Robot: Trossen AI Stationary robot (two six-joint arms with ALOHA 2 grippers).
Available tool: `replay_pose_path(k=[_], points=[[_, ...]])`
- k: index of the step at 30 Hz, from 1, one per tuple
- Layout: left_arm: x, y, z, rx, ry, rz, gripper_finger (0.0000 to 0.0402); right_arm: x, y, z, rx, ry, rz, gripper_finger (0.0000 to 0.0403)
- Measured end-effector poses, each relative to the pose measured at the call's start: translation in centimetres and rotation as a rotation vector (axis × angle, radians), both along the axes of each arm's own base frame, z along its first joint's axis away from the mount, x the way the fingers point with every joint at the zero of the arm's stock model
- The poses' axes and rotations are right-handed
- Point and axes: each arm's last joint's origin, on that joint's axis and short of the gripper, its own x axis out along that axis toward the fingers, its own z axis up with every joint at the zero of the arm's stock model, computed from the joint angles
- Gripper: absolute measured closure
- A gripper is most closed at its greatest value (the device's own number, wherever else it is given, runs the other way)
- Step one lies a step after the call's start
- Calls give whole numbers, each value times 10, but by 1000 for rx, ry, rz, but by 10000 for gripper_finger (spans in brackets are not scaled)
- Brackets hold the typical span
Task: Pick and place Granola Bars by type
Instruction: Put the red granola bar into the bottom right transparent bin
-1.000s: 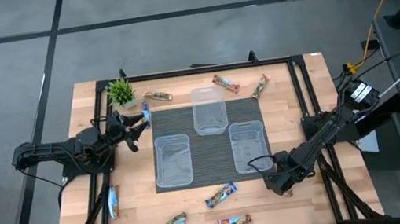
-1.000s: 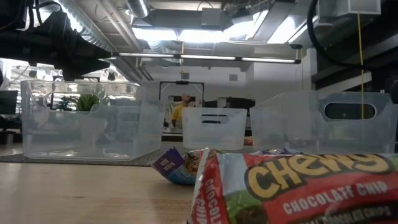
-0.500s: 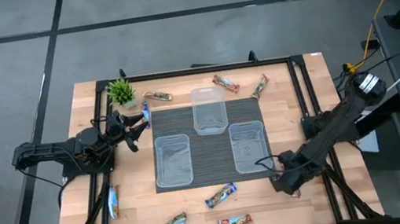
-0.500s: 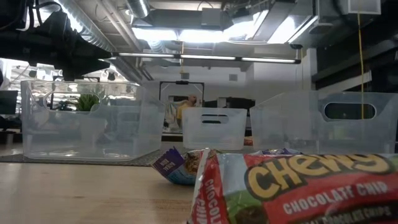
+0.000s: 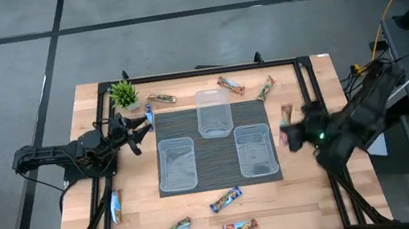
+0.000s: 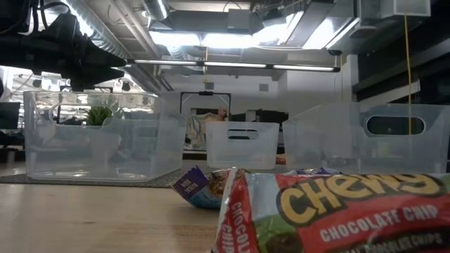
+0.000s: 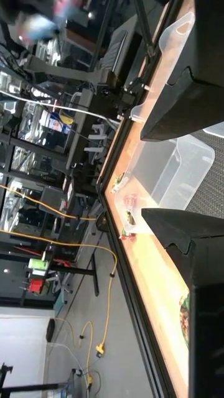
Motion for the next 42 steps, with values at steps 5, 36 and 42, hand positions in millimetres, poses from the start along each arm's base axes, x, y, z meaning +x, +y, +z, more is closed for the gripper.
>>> replay_pose_path(k=[5,36,42], points=[[0,0,0,0,0,17,222,6,-20,39,-136,13,108,375],[-1,1,0,-2,-2,54,222,104,-85,-86,161,706,423,363],[-1,1,0,-2,-2,55,222,114,-77,-141,274,585,425,361]])
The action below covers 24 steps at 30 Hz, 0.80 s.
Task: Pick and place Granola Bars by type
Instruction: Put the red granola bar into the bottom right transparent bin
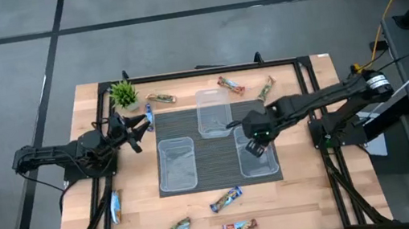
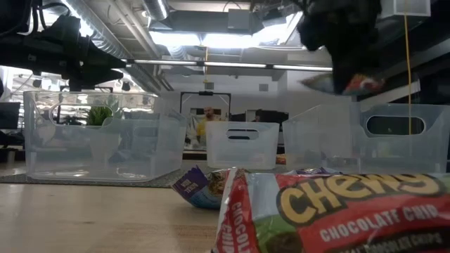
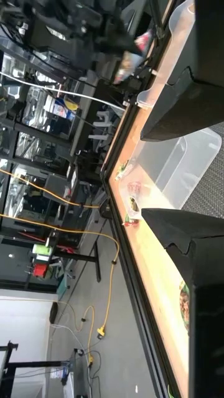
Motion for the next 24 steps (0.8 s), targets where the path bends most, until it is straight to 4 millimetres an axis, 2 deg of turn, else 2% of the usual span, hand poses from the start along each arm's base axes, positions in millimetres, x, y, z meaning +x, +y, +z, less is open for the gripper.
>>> replay_pose_path(k=[5,8,12,18,21,24], points=[[0,0,0,0,0,0,222,4,2,-14,70,-53,-46,373],[0,0,0,0,0,0,222,1,2,-17,72,-29,-67,361],[0,0,0,0,0,0,222,-3,1,-18,62,9,-79,317],[0,0,0,0,0,1,222,-3,1,-18,67,12,-75,228],[0,0,0,0,0,0,222,-6,-4,-7,70,25,-63,194],[0,0,0,0,0,1,222,-12,-13,19,-8,52,-23,179]])
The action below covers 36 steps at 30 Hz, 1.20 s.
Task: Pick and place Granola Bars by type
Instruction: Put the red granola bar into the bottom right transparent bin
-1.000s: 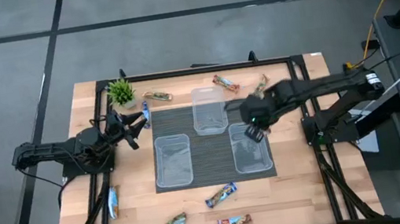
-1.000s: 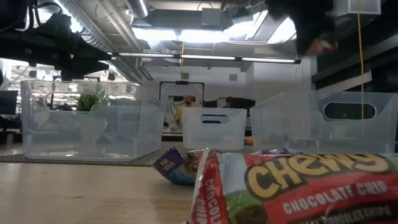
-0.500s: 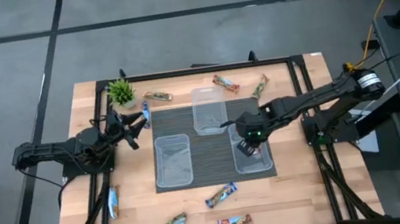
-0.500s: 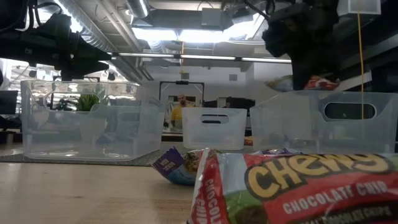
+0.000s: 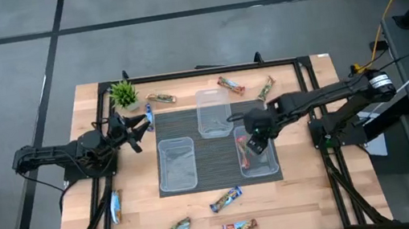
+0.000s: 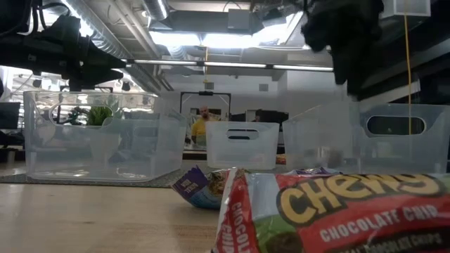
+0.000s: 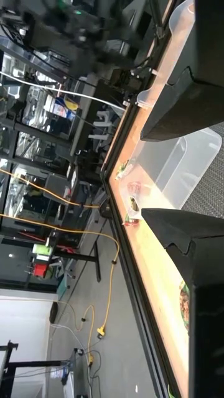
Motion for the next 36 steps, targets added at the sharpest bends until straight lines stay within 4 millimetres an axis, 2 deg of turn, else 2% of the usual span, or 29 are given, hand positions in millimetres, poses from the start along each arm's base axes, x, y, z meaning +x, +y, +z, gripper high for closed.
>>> replay_pose_path(k=[6,10,14,17,20,24,27,31,36], points=[[0,0,0,0,0,1,222,-19,-21,75,-283,69,241,184],[0,0,0,0,0,15,222,-33,-40,123,-365,38,349,189],[0,1,0,-3,-2,32,222,-45,-59,156,-417,-81,299,189],[-1,1,0,-10,-6,50,222,-55,-79,167,-500,-77,100,189],[-1,2,0,-19,-12,75,222,-58,-100,168,-574,-72,-39,190],[-2,2,0,-18,-11,99,222,-47,-134,155,-558,-114,-5,190],[-2,3,0,-19,-11,117,222,-30,-163,132,-517,-139,84,190],[-2,3,0,-19,-11,128,222,-9,-200,95,-500,-38,206,187],[-2,3,0,-25,-15,128,222,14,-235,46,-421,93,297,150]])
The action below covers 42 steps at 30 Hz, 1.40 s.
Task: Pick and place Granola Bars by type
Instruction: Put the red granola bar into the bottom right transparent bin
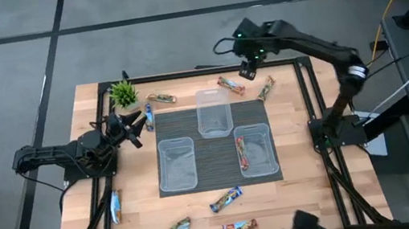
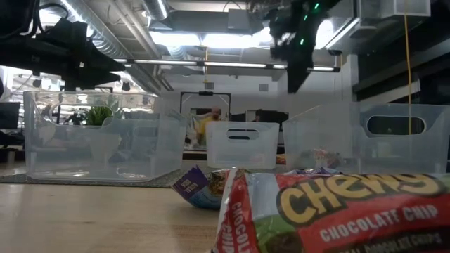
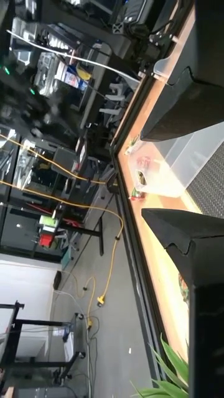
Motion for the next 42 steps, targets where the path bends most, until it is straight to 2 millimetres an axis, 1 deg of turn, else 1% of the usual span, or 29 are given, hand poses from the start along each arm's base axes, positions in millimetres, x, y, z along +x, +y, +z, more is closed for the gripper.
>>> replay_pose_path(k=[2,5,9,12,15,26,34,38,42], points=[[0,0,0,0,0,0,222,8,-8,-18,54,31,19,128],[0,0,0,0,0,2,222,20,-19,-41,138,7,40,94],[0,0,0,0,0,2,222,33,-30,-67,169,9,35,57],[0,0,0,0,0,2,222,39,-35,-82,184,26,33,45],[0,0,0,0,0,3,222,43,-37,-96,207,53,31,44],[-1,1,0,-2,0,37,222,53,-44,-129,271,68,33,44],[-1,1,0,-2,0,37,222,56,-48,-152,298,107,-4,44],[-1,1,0,-2,0,37,222,57,-51,-158,287,109,-32,44],[-1,1,0,-1,0,36,222,57,-54,-159,282,95,-50,47]])
